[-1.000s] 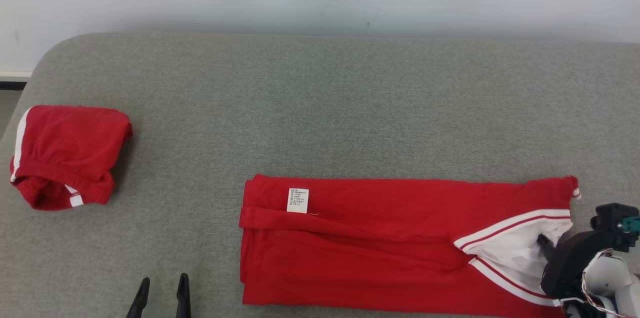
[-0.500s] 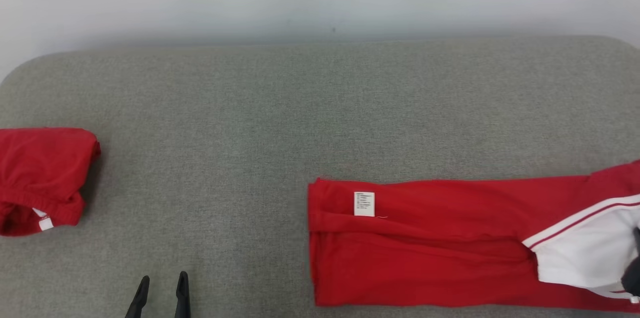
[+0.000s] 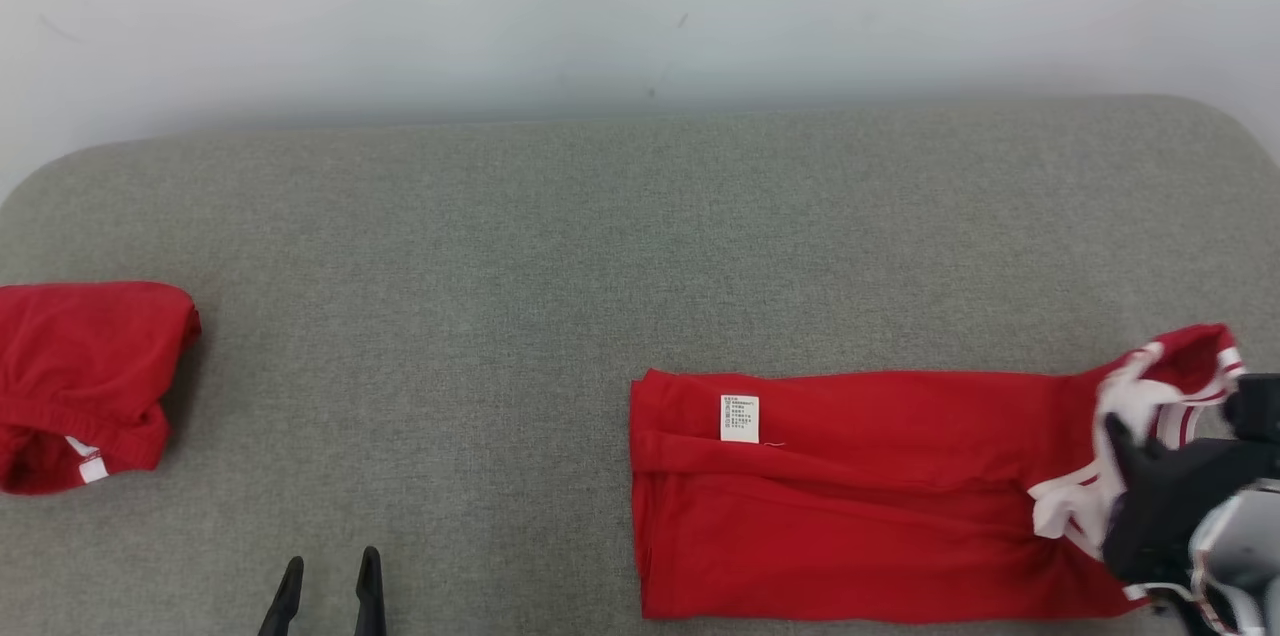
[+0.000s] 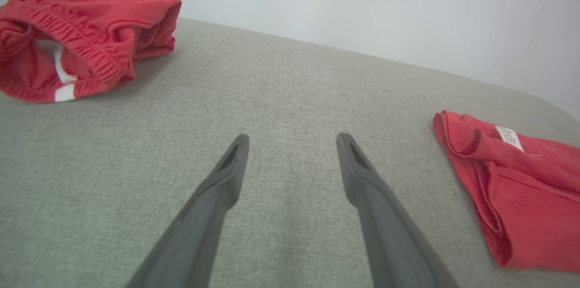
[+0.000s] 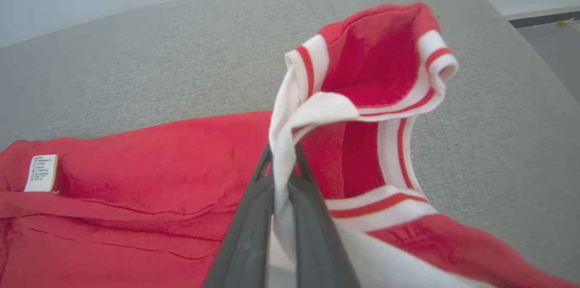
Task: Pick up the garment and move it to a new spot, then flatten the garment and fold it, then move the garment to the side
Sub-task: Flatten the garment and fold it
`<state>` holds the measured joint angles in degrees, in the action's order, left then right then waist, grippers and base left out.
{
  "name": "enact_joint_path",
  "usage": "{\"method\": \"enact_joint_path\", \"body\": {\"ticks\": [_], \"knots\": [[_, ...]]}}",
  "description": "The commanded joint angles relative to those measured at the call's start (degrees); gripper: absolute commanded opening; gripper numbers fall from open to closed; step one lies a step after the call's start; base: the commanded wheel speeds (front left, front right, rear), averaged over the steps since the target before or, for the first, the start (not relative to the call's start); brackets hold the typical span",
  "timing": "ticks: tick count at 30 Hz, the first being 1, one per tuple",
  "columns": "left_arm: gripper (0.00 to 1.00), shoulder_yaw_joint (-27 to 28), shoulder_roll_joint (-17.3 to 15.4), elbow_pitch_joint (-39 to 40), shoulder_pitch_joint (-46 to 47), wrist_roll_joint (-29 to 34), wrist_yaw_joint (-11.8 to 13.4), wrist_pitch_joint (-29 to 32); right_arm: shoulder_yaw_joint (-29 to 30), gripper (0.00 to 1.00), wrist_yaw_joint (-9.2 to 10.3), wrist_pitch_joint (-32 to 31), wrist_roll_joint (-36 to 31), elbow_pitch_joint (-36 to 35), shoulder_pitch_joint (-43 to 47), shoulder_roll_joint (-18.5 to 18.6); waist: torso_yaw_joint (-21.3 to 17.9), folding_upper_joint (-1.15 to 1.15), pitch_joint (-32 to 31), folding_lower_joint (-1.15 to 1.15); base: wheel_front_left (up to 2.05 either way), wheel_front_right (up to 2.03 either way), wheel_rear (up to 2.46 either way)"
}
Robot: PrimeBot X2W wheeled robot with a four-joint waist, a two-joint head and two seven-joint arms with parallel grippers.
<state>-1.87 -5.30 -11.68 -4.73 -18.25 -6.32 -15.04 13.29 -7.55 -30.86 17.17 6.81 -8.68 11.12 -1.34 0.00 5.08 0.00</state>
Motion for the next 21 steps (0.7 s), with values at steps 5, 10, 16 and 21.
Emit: {"method": "enact_joint_path", "body": {"ticks": [5, 10, 16, 21], "knots": [[1.0, 0.33, 0.63, -0.68, -0.59, -0.05, -0.5, -0.17, -11.37, 0.0, 0.15, -1.84, 2.55, -2.81, -0.2, 0.1, 1.03, 0.0, -0.94, 0.0, 0.0, 0.0, 0.0], [1.0, 0.34, 1.16, -0.77, -0.66, 0.03, -0.62, -0.17, -20.18, 0.0, 0.15, -2.34, 4.51, -1.72, -1.6, 0.42, 2.54, 0.0, -1.34, 0.0, 0.0, 0.0, 0.0], [1.0, 0.27, 1.67, -0.99, -0.79, 0.01, -0.96, -0.17, -26.87, 0.0, 0.15, -1.02, 6.48, 1.8, -4.21, -1.43, 4.24, 0.0, -1.33, 0.0, 0.0, 0.0, 0.0], [1.0, 0.03, 1.88, -1.32, -0.64, 0.21, -1.14, -0.17, -31.89, 0.0, 0.15, -0.11, 7.46, 5.36, -6.63, -2.69, 5.67, 0.0, -1.35, 0.0, 0.0, 0.0, 0.0]]}}
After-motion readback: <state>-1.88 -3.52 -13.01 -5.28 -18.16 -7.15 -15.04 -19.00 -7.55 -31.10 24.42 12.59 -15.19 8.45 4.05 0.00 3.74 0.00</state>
